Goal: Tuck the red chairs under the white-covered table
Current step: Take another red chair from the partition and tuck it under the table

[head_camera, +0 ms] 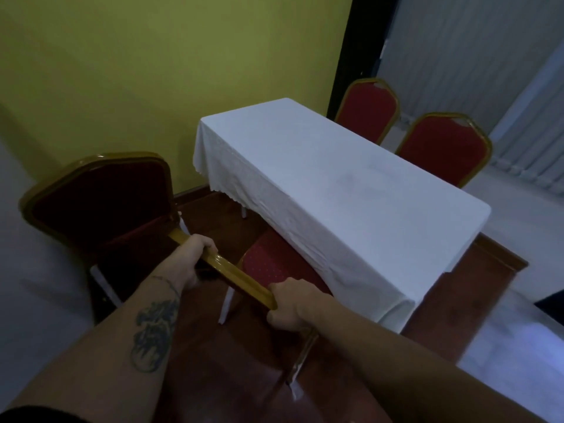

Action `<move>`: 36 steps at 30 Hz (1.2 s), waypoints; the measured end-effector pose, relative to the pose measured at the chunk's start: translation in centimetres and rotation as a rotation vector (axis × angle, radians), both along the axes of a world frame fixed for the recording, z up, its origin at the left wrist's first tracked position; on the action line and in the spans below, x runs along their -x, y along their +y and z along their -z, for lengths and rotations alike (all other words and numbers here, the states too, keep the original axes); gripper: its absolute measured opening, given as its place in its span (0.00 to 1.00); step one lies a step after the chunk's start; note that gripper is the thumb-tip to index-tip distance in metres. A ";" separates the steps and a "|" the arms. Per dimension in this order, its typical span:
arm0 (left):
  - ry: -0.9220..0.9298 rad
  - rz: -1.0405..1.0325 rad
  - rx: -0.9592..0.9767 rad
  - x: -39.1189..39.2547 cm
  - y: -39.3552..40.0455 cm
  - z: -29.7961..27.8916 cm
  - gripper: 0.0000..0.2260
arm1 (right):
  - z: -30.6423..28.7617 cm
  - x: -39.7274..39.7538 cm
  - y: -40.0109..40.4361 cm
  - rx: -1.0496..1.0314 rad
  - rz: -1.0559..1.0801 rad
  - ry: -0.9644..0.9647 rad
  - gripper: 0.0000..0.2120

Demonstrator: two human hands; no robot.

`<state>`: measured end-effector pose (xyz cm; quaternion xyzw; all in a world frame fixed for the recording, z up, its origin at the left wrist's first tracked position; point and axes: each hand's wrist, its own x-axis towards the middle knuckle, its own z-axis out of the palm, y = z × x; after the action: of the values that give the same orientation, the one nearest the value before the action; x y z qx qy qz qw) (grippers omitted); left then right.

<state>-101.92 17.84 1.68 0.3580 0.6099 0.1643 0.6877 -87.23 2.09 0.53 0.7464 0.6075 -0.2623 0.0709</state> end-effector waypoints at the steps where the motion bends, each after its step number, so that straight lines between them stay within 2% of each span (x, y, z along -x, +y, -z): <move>1: 0.003 0.019 0.002 -0.2 0.3 0.0 0.04 | 0.1 -0.1 0.0 0.001 -0.002 -0.002 0.20; 4: -0.002 0.046 -0.004 -1.1 1.1 0.0 0.05 | 0.3 -0.6 0.1 0.016 0.001 -0.012 0.22; 7: -0.012 0.042 -0.019 -2.2 2.1 0.5 0.10 | 0.5 -1.4 0.6 0.023 -0.002 -0.014 0.24; 10: 0.022 0.016 -0.030 -2.8 2.3 0.4 0.04 | 0.6 -1.9 1.3 0.024 -0.025 -0.013 0.25; 14: 0.035 -0.028 -0.049 -3.5 2.7 0.5 0.10 | 0.8 -2.2 1.9 0.005 -0.043 -0.017 0.26; 15: 0.033 -0.039 -0.067 -3.7 2.9 0.5 0.09 | 0.9 -2.3 2.0 0.001 -0.042 -0.016 0.26; 17: 0.041 -0.111 -0.086 -4.2 2.9 0.5 0.01 | 1.1 -2.3 2.1 -0.013 -0.051 -0.019 0.26; 20: 0.075 -0.233 -0.168 -4.3 2.8 1.6 0.17 | 1.2 -2.3 2.1 -0.018 -0.050 -0.028 0.25; 23: 0.083 -0.210 -0.202 -4.4 3.1 2.0 0.16 | 1.3 -2.3 2.2 -0.017 -0.043 -0.039 0.26; 27: 0.096 -0.120 -0.230 -4.1 4.9 1.8 0.21 | 1.0 -2.0 3.2 -0.036 -0.026 -0.045 0.25; 29: 0.097 -0.107 -0.227 -4.2 5.7 1.7 0.20 | 1.0 -2.0 3.7 -0.041 -0.013 -0.036 0.24; 34: 0.077 -0.064 -0.230 -4.3 5.5 0.8 0.07 | 1.0 -1.5 3.7 -0.052 0.030 -0.033 0.24; 36: 0.074 -0.025 -0.217 -4.1 5.4 0.8 0.07 | 0.7 -1.2 3.5 -0.051 0.052 -0.032 0.22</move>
<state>-97.86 23.23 0.84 0.4286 0.6179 0.2249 0.6197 -86.04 5.56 -0.21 0.7677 0.5931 -0.2362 0.0547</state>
